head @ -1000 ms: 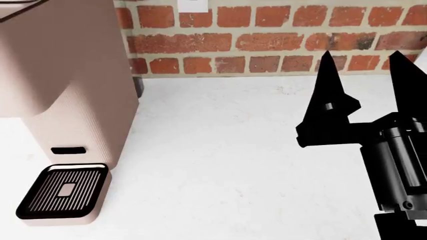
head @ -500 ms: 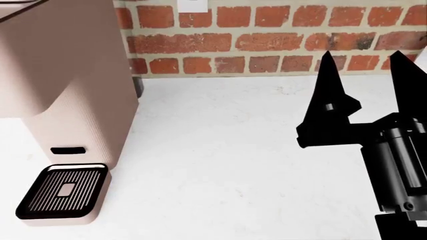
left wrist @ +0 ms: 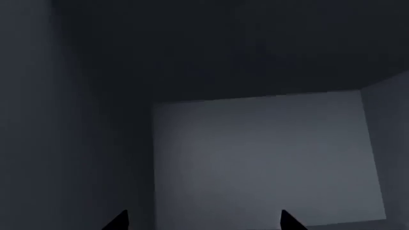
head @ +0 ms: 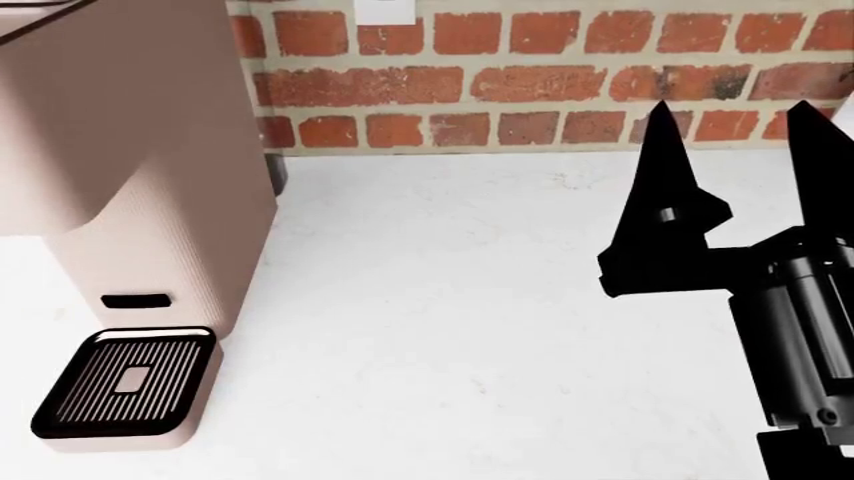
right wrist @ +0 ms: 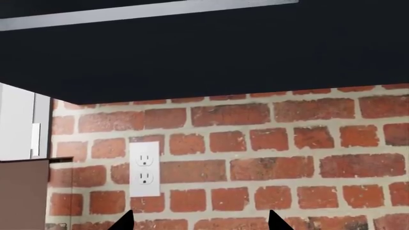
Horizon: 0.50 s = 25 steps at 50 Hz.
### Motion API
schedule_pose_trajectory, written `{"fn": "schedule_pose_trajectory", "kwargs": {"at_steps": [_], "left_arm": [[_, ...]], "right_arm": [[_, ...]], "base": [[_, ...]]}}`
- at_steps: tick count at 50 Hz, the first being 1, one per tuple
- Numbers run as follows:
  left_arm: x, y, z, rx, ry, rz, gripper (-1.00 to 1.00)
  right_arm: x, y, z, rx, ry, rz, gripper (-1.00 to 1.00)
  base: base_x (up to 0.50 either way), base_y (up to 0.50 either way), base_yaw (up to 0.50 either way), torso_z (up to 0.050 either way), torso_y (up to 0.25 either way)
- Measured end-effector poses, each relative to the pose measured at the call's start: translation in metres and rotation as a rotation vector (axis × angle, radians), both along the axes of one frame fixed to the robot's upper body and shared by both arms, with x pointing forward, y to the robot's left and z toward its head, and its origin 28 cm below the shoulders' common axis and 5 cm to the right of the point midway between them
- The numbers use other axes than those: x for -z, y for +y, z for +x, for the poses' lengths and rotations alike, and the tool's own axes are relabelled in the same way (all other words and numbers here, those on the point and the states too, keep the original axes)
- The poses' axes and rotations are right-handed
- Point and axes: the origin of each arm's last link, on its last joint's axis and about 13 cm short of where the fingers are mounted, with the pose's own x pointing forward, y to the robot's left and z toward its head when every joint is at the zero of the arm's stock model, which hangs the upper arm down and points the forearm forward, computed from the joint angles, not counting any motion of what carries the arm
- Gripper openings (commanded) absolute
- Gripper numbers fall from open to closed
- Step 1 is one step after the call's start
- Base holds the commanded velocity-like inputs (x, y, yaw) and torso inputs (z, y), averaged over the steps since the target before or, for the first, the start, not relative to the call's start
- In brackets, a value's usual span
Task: Pick the peach, banana from the counter and place them in the cabinet. Then close the cabinet.
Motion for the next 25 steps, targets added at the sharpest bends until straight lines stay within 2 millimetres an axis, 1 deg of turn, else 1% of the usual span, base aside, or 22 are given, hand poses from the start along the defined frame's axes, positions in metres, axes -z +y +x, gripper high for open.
{"fn": "schedule_pose_trajectory", "kwargs": {"at_steps": [6, 25], "left_arm": [[0.008, 0.000, -0.011, 0.036, -0.034, 0.020, 1.00], [0.036, 0.000, -0.053, 0.199, -0.156, 0.074, 1.00]], "right_arm": [[-0.001, -0.001, 0.000, 0.002, -0.001, 0.003, 1.00], [-0.002, 0.001, 0.003, -0.003, -0.007, 0.013, 1.00]], "base": [[0.00, 0.00, 0.00, 0.000, 0.000], [0.00, 0.00, 0.00, 0.000, 0.000]]}}
